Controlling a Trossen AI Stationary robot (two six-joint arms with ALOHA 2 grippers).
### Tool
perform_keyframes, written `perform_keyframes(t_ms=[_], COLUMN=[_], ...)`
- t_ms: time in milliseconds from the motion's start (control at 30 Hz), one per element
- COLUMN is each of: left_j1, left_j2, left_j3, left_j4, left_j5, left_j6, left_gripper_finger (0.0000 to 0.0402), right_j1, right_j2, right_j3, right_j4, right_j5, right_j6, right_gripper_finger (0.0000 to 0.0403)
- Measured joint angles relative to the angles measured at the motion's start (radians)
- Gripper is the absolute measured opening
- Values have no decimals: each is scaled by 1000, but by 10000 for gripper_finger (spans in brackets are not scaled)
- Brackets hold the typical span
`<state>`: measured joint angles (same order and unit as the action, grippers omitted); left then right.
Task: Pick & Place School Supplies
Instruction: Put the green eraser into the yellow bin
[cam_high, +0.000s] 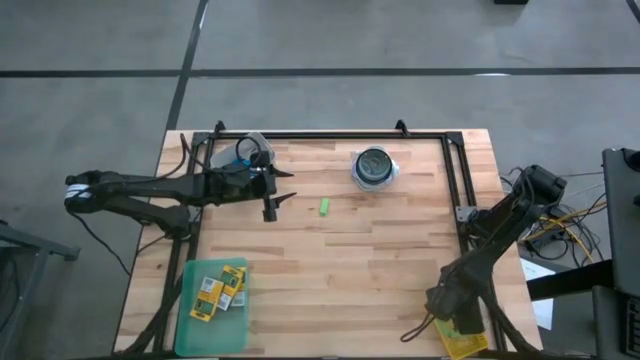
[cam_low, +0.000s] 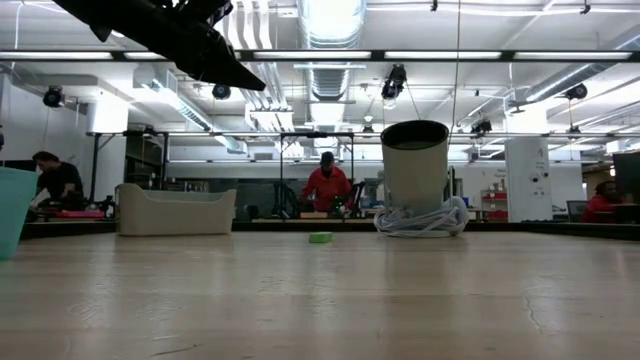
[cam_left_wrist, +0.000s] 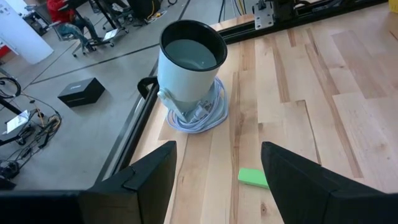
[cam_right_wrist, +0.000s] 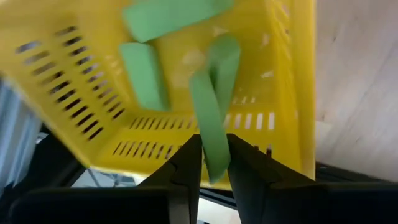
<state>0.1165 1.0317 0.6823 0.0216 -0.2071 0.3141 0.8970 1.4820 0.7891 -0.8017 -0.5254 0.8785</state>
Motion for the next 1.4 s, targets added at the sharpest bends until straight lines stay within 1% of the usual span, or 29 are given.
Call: perform_keyframes(t_ms=[200,300,433,800,967,1200,1400], left_j1=[0,0,0,0,0,0,0], left_j2=[0,0,0,0,0,0,0], left_j3=[0,0,0,0,0,0,0], left_j4=[0,0,0,0,0,0,0], left_j5=[0,0,0,0,0,0,0], left_j6=[0,0,0,0,0,0,0], left_gripper_finger=[241,241,241,241,241,241,241], right_j1=[0,0,0,0,0,0,-2], right_j2=[39,35,30,24,-8,-72,-132], right_j3=[7,13,25,48,66,92,93], right_j4=[-1,0,-1,-7,-26,-148,-165], right_j5=[-1,2,34,26,23,25,27], right_j6=[27,27,32,50,41,41,27], right_gripper_finger=[89,98,109,150,152,153,148])
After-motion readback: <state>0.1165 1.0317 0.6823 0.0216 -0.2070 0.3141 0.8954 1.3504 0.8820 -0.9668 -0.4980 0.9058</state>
